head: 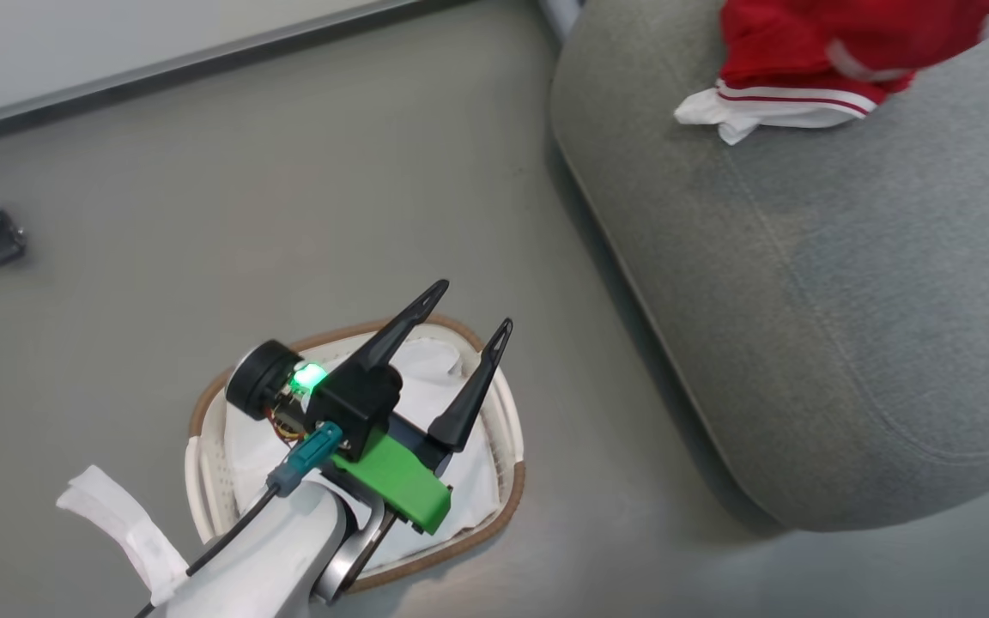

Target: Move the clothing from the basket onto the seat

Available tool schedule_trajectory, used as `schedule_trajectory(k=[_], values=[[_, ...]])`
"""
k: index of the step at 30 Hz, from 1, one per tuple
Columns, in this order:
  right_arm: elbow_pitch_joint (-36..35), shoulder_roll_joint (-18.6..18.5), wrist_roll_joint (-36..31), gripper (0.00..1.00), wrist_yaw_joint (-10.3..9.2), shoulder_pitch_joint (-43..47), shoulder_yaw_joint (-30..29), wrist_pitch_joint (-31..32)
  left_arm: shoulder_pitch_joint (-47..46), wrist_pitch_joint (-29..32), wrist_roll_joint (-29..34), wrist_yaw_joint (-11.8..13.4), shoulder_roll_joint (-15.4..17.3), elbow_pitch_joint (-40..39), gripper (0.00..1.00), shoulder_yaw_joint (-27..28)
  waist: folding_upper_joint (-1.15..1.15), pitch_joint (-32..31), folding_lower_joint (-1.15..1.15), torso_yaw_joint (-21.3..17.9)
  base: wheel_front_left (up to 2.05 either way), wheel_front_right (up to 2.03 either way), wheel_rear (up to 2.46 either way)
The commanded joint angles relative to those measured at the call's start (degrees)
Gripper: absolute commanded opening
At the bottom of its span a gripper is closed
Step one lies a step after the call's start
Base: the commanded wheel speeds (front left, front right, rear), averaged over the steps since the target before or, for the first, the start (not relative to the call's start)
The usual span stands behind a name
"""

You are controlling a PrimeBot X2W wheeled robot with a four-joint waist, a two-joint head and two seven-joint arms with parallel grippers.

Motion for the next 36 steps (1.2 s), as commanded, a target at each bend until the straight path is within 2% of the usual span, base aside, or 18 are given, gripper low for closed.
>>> schedule_trajectory(k=[1,5,9,12,18,24,26,27,36], values=[[1.4,-1.7,1.6,0.00,-0.08,-2.5,-1.4,1.0,-1.3,0.2,0.8,0.0,0.4,-0.5,1.00,-0.1,0.00,4.3,0.00,4.7,0.00,0.00,0.00],[5.4,-8.3,1.9,0.00,-0.08,-8.6,-3.9,4.5,-2.7,0.3,1.4,0.4,0.7,-1.6,1.00,0.0,0.00,7.6,0.00,8.0,0.00,0.00,0.00],[10.6,-11.2,2.6,0.00,-0.08,-11.2,-8.6,6.2,-3.7,0.2,2.3,1.2,1.5,-3.2,1.00,0.5,0.00,10.5,0.00,10.1,0.00,0.00,0.00],[14.6,-12.2,1.0,0.00,-0.08,-10.0,-11.0,6.2,-4.4,0.4,2.9,1.4,1.7,-4.6,1.00,0.6,0.00,12.4,0.00,10.9,0.00,0.00,0.00],[22.6,-9.0,-0.9,0.00,-0.08,-5.2,-13.9,3.6,-5.3,1.4,4.1,1.6,2.5,-6.1,1.00,-0.2,0.00,15.1,0.00,11.1,0.00,0.00,0.00],[28.2,-2.7,-3.0,0.00,-0.08,-1.8,-14.3,0.5,-4.9,2.1,3.7,1.8,3.4,-6.4,1.00,-0.3,0.00,15.8,0.00,10.0,0.00,0.00,0.00],[29.3,-1.6,-3.5,0.02,-0.08,-1.6,-14.6,-0.1,-4.6,2.1,3.6,1.9,3.4,-6.3,1.00,-0.4,0.00,15.5,0.00,9.5,0.00,0.00,0.00],[29.8,-0.7,-3.7,1.00,-0.08,-1.5,-14.8,-0.6,-4.6,2.1,3.5,2.0,3.4,-6.4,1.00,-0.4,0.00,15.4,0.00,9.2,0.00,0.00,0.00],[27.4,3.5,-3.7,1.00,-0.08,0.9,-14.1,-1.8,-3.7,1.6,2.6,2.4,3.6,-6.1,1.00,0.0,0.00,12.3,0.00,6.3,0.00,0.00,0.00]])
